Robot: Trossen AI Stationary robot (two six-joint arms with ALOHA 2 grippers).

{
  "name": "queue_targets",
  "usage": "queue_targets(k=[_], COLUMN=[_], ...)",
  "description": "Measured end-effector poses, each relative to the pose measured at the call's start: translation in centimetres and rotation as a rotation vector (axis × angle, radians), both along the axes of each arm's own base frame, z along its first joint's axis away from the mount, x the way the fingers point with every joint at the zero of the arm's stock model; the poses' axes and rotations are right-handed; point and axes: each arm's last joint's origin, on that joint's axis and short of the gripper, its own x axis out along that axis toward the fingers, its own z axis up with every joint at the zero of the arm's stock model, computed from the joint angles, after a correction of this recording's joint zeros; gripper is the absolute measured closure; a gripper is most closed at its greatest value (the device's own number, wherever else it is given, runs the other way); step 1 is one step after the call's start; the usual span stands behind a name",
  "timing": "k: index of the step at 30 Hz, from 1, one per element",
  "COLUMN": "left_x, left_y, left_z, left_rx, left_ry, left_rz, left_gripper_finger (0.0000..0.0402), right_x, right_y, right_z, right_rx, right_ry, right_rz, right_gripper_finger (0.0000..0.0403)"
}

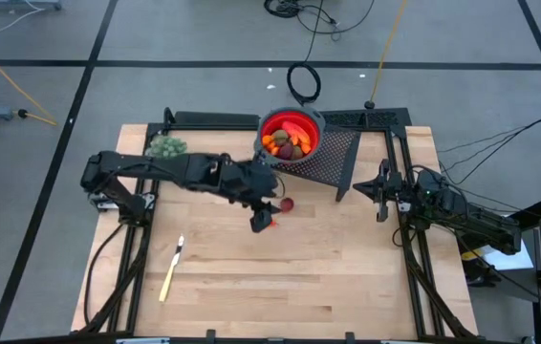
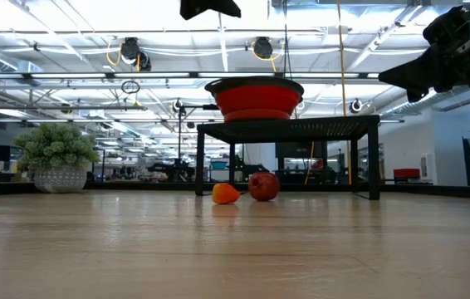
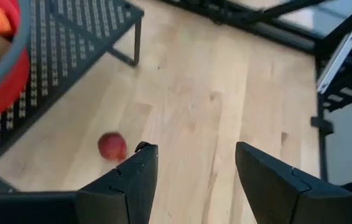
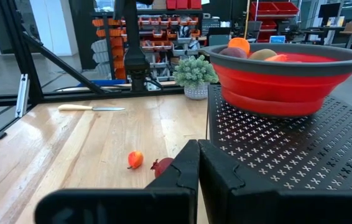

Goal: Pick & Place Fruit
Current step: Put the pear into the red strainer bowl on the shelf

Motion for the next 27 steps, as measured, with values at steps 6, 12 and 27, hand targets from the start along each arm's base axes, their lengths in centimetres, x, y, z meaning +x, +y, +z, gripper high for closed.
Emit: queue_targets(k=[6, 12, 27], left_x=[0.6, 1.6, 5.0], left_y=[-2.1, -3.2, -3.9], left_z=[-1.4, -3.3, -10.8], left_rx=[0.041, 0.063, 0.15], left_ry=[0.049, 0.107, 0.335], left_rz=[0.017, 0.033, -0.015], left_gripper_finger=[0.0188, 0.0188, 0.0188], right_x=[0.0, 0.0, 0.0], right_y=[0.0, 0.0, 0.2], right_z=[0.0, 0.0, 0.0], right_rx=[0.0, 0.0, 0.003], right_ry=[0.0, 0.001, -0.001], right_rz=[0.002, 0.006, 0.084], right_gripper_finger=[0.0403, 0.0403, 0.0403])
